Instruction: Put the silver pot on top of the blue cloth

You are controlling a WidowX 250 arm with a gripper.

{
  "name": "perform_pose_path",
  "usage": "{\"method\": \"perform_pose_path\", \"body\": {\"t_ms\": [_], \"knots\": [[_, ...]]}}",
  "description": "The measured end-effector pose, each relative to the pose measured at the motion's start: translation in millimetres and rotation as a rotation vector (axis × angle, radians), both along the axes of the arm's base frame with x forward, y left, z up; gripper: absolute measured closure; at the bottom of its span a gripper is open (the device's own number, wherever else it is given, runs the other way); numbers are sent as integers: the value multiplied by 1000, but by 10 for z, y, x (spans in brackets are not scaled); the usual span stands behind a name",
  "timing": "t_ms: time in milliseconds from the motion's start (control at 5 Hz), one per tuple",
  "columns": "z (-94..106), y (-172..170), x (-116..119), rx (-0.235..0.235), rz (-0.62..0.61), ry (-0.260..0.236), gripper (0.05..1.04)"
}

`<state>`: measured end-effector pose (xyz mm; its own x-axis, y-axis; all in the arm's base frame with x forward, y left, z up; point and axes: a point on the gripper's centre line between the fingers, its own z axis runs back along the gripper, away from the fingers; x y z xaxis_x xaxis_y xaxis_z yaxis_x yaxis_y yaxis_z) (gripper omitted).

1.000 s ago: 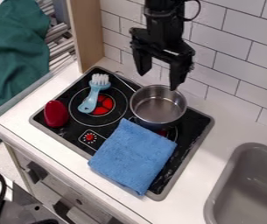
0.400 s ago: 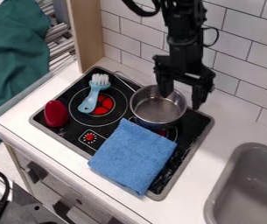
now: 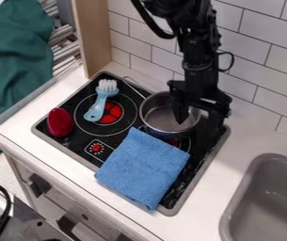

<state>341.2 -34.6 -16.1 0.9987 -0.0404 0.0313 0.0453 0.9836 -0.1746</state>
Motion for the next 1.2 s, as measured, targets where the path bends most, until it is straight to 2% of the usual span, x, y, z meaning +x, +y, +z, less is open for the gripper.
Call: {"method": "perform_pose_path", "body": {"t_ms": [200, 400, 600, 800, 1000, 1200], "knots": [[-197, -53, 30, 1, 0, 38, 84], [-224, -29, 71, 21, 15, 32, 133], [-237, -16, 90, 76, 18, 16, 424], [-255, 25, 73, 111, 18, 6, 721], [-224, 46, 55, 139, -9, -26, 923], [-202, 66, 84, 163, -54, -58, 1011]]}}
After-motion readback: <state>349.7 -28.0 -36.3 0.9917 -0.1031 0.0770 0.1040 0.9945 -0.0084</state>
